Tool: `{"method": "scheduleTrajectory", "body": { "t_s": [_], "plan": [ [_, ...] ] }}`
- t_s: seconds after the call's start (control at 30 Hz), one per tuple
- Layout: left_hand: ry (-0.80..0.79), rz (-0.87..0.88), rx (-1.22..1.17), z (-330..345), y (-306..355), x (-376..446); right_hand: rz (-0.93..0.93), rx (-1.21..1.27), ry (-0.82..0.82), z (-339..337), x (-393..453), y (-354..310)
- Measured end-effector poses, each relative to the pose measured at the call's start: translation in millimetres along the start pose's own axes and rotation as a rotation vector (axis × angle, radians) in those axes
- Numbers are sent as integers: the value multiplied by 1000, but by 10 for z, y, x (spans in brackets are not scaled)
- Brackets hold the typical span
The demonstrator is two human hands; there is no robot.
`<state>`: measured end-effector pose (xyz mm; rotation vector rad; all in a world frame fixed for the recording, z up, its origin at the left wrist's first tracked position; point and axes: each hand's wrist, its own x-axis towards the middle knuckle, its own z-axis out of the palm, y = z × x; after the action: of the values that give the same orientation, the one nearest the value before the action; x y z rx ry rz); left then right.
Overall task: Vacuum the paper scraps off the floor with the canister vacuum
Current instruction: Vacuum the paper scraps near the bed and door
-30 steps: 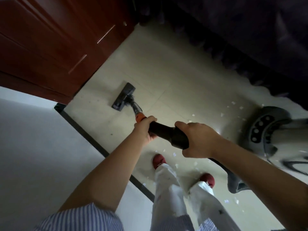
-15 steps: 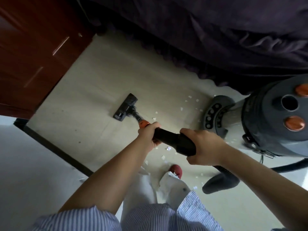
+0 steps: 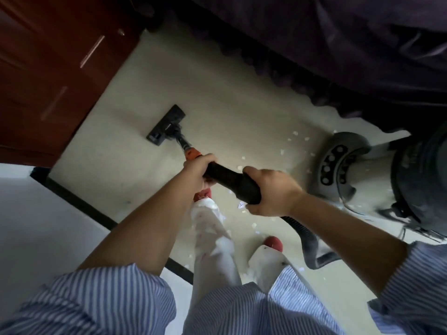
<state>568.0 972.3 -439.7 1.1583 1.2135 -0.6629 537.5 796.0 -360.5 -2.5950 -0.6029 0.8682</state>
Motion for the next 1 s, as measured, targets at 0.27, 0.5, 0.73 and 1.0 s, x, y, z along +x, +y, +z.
{"method": "scheduleTrajectory", "body": {
  "t_s": [0.27, 0.5, 0.73, 1.0],
  "plan": [
    [148, -36, 202, -1114, 1144, 532, 4, 140, -31, 257, 1399, -1003],
    [143, 39, 161, -1573, 1959, 843, -2, 155, -2, -52, 2295, -1466],
    [72, 14, 105, -1395, 1965, 901, 101, 206, -103, -147, 2351, -1265],
    [39, 49, 17, -866, 1542, 604, 162, 208, -69, -397, 1636, -974]
  ]
}}
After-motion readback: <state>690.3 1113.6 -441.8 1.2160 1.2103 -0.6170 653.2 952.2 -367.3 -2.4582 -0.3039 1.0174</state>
